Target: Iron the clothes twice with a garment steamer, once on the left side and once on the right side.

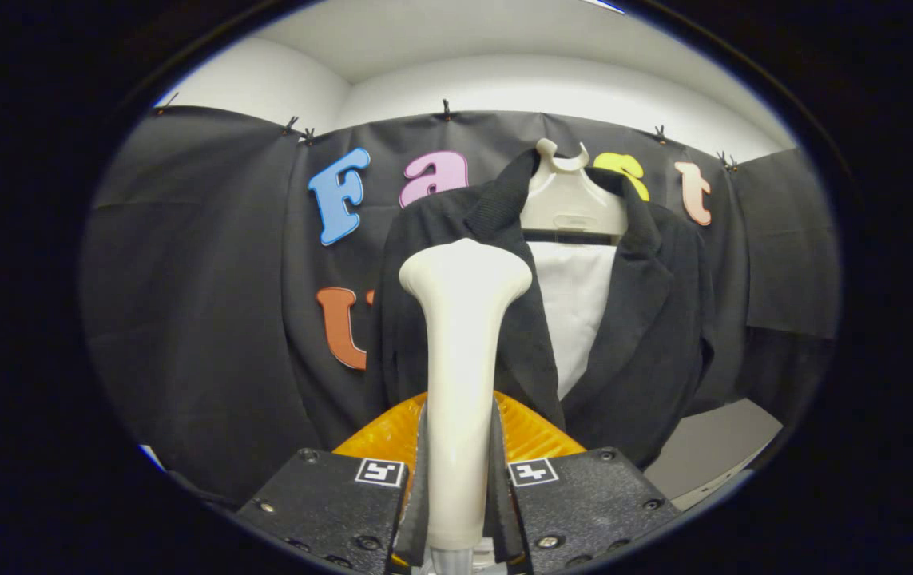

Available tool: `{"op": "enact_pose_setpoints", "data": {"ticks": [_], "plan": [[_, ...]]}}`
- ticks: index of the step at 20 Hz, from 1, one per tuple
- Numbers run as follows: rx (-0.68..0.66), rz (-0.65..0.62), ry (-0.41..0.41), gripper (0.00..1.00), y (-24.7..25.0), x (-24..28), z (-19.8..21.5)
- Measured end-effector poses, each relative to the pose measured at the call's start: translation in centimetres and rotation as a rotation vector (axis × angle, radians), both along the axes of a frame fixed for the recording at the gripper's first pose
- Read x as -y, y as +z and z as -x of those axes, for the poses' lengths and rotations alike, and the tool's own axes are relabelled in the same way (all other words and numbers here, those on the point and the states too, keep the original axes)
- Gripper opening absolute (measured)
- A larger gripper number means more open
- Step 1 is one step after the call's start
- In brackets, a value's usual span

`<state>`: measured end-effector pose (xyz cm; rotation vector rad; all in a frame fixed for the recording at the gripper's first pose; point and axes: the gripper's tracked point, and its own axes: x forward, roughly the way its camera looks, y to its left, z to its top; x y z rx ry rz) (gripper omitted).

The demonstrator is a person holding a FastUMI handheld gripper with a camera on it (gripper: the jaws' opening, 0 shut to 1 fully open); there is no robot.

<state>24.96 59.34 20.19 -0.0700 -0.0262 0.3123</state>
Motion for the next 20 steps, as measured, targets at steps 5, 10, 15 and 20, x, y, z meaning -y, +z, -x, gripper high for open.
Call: {"op": "enact_pose_setpoints", "data": {"ticks": [5, 10, 15, 20], "plan": [[-0.051, 0.002, -0.016, 0.34, -3.4, 1.3, 0.0], [-0.095, 0.018, -0.028, 0.34, -6.6, 2.4, -0.1], [-0.132, 0.032, -0.032, 0.34, -9.8, 3.0, 0.0], [-0.157, 0.064, -0.035, 0.34, -12.9, 3.4, 0.2]]}}
